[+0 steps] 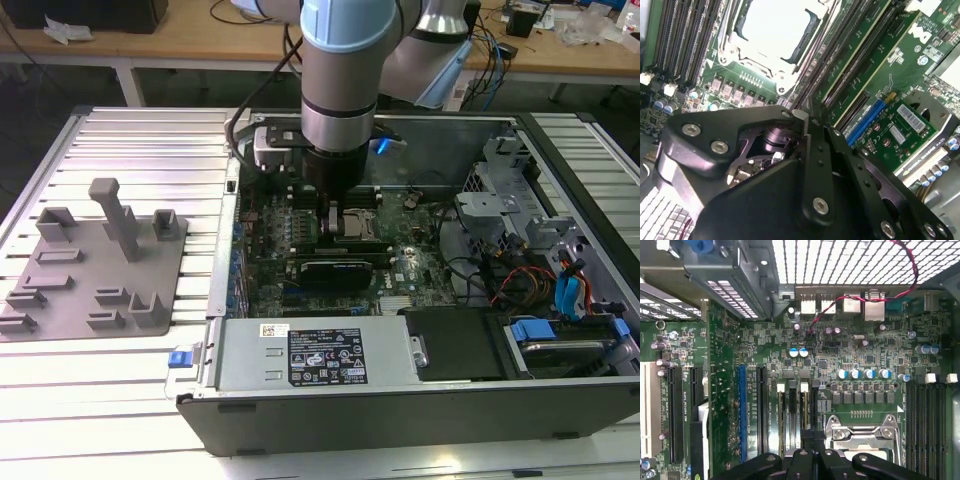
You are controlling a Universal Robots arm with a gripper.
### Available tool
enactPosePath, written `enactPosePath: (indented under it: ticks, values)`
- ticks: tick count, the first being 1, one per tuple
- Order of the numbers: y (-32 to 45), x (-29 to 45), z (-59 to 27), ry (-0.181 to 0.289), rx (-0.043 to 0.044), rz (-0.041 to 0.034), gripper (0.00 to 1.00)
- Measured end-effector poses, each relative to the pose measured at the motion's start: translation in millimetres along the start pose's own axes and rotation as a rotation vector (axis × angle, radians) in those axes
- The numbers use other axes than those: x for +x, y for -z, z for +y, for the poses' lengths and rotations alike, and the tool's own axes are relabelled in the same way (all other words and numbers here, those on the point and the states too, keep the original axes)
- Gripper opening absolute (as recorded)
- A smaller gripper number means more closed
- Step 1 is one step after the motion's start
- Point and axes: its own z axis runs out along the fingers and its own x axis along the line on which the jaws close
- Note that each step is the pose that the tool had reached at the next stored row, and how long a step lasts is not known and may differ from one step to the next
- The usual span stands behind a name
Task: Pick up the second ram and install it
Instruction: 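Press down the second ram until it locks into place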
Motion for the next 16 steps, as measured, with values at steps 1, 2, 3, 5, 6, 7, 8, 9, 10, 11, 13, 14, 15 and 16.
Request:
enactPosePath:
  ticks: [1,2,3,5,6,7,8,9,10,11,13,14,15,16]
  values:
    - [-0.1,0.0,0.0,0.000,0.0001,-0.0002,0.08]
    - [0.1,-0.1,-0.1,0.000,0.0003,-0.0006,0.08]
    - [3.2,-0.4,-0.3,0.000,0.0015,-0.0023,0.08]
    - [9.0,-0.3,-0.1,0.000,0.0003,-0.0006,0.08]
    - [13.2,-0.3,-0.2,0.000,0.0003,-0.0007,0.08]
    - [16.2,-0.3,-0.1,0.000,0.0002,-0.0005,0.08]
    - [20.6,-0.4,-0.2,0.000,0.0002,-0.0005,0.08]
    - [24.1,-0.5,-0.2,0.000,0.0002,-0.0005,0.08]
    - [24.2,-0.5,-0.2,0.000,0.0004,-0.0008,0.08]
    - [24.3,-0.5,-1.0,0.000,0.0002,-0.0011,0.08]
    - [24.2,-0.5,-9.5,0.000,-0.0001,-0.0012,0.08]
    - [24.3,-0.5,-13.3,0.000,-0.0005,-0.0011,0.08]
    - [24.2,-0.5,-20.4,0.000,-0.0012,-0.0012,0.08]
    - [24.2,-0.5,-26.2,0.000,-0.0017,-0.0011,0.08]
